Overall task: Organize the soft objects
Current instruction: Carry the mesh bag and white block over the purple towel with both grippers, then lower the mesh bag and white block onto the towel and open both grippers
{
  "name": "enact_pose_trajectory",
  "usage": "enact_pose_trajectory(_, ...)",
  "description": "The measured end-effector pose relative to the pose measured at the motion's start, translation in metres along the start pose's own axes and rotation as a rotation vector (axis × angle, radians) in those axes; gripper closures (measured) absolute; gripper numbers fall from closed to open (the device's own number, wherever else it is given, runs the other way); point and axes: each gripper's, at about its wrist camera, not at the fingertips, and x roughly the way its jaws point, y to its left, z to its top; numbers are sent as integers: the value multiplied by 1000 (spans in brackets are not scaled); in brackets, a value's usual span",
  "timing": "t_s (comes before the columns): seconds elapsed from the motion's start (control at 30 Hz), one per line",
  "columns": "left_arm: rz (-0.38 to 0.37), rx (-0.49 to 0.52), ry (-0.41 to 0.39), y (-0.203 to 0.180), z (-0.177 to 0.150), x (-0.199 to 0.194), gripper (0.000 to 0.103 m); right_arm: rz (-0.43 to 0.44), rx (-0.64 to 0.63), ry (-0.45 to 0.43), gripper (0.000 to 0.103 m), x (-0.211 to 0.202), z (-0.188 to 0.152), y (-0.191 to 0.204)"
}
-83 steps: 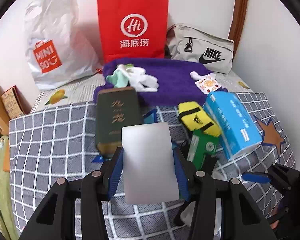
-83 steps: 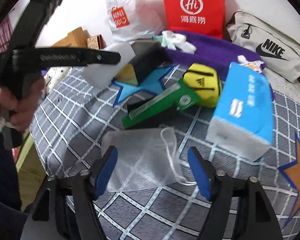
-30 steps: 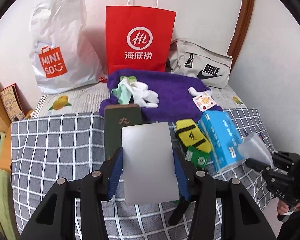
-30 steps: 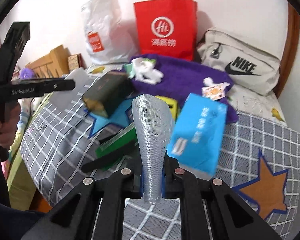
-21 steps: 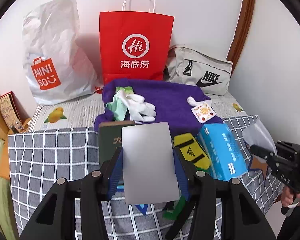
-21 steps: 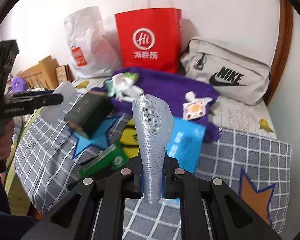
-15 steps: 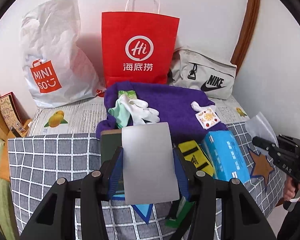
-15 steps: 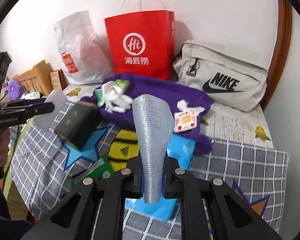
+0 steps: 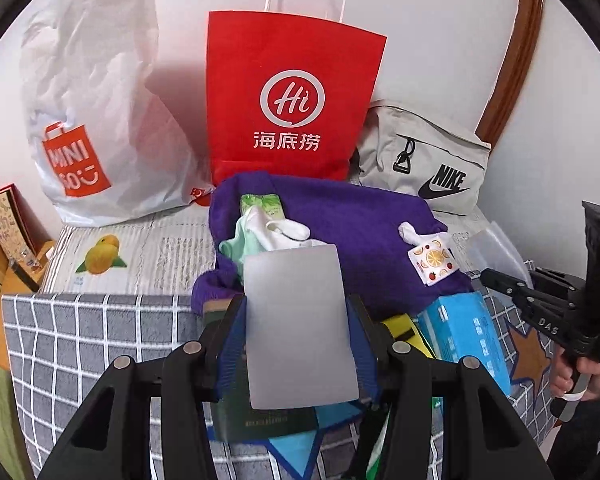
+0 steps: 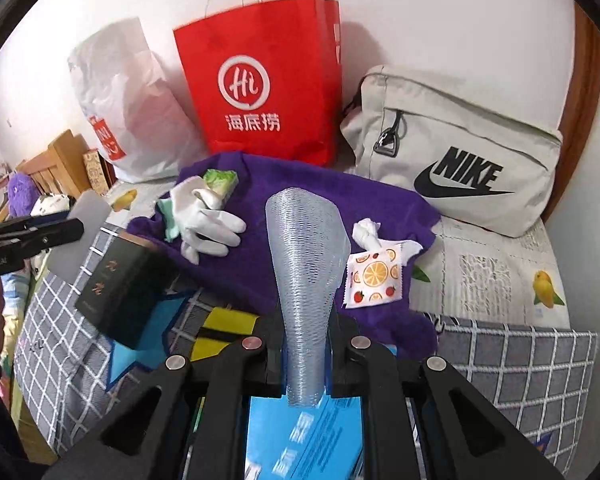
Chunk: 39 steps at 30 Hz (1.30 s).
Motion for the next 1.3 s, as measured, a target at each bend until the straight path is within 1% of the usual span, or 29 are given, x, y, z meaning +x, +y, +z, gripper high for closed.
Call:
enact_pose_trajectory(0.17,-4,1,13,1,17,21,56,6,11,39,90,28,10,-11)
enact_pose_trajectory(0.23,0,-17,26,4,23,32,56,18,8,61,90,42,15,-15)
enact_pose_trajectory(0.33,-2,-19,40,6,29,47,56,32,15,95,90,60,20,-23)
enact_pose_trajectory(0.4,-10,-21,48,6,32,55,56,51,-4,117,90,72,24,-25)
enact_pose_trajectory(0.47,-14,-19,60,6,35,63,56,39,-15,127,90,80,27,-26)
enact_pose_trajectory(0.7,-17,-2,81,2,51,87,56,59,-38,189,90,109,37,-28)
enact_pose_trajectory(0.83,-28,-2,95,1,59,100,56,50,-52,213,89,119,40,-32)
enact_pose_trajectory(0.87,-32,-1,99,1,61,103,56,47,-47,218,86,122,41,-34)
enact_pose_trajectory(0.9,-37,2,103,-1,63,106,56,49,-33,232,77,125,42,-36)
enact_pose_trajectory(0.93,-42,8,106,-3,66,111,56,52,-26,237,66,128,44,-36)
enact_pose_trajectory(0.97,-44,14,104,-5,68,114,56,56,-22,234,60,129,45,-37)
enact_pose_trajectory(1.0,-45,21,101,-7,70,118,56,57,-25,224,48,129,46,-36)
enact_pose_trajectory(1.03,-45,25,107,-9,73,122,56,50,-31,221,43,129,46,-36)
enact_pose_trajectory(1.1,-46,37,113,-14,78,129,56,22,-44,212,43,129,46,-35)
enact_pose_trajectory(1.2,-47,61,124,-22,84,140,56,22,-43,198,42,123,47,-36)
enact_pose_trajectory(1.3,-14,108,137,-32,84,154,55,21,-36,181,39,115,47,-36)
